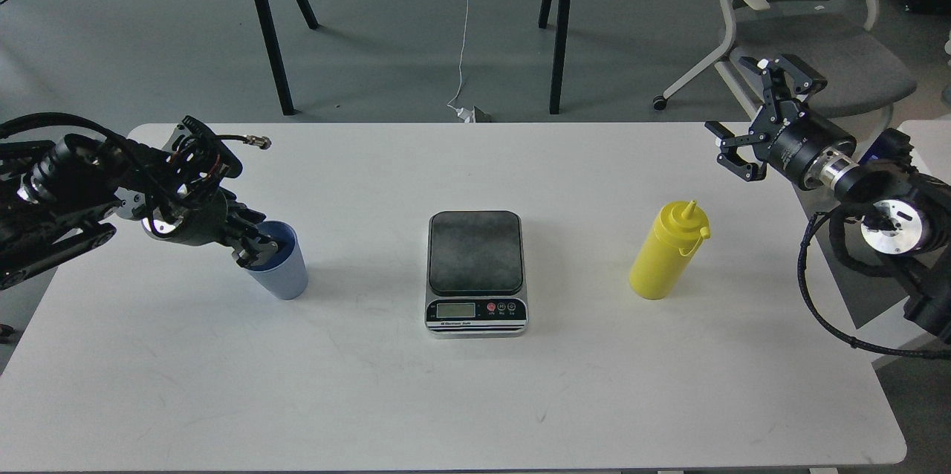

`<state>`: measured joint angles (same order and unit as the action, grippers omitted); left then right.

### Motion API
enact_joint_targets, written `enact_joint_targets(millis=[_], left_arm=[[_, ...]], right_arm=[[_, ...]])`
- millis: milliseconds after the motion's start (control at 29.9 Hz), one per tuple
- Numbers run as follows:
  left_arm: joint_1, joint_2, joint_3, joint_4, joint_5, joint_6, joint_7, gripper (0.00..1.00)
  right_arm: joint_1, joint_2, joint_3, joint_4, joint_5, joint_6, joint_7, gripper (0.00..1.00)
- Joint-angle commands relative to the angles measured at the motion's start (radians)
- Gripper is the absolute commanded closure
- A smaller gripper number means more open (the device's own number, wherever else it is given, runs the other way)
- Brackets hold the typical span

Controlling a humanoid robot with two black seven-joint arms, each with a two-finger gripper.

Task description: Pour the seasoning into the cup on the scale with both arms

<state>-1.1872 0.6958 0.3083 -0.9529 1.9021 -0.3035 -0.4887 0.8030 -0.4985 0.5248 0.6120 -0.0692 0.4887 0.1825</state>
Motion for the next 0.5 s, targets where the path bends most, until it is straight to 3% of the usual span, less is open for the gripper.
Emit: enact_joint_targets(millis=[0,468], left_arm=[[-0.006,0.001,-0.002,-0.001,-0.002,0.0,0.0,0.51],[-0.006,0.001,0.002,0.0,-0.002,-0.002,0.0,0.65]], right_arm=[[-0.001,0.0,0.0,0.0,0.0,0.0,0.0,0.01],[0.001,-0.002,0.001,0.0,0.0,0.0,0.0,0.01]])
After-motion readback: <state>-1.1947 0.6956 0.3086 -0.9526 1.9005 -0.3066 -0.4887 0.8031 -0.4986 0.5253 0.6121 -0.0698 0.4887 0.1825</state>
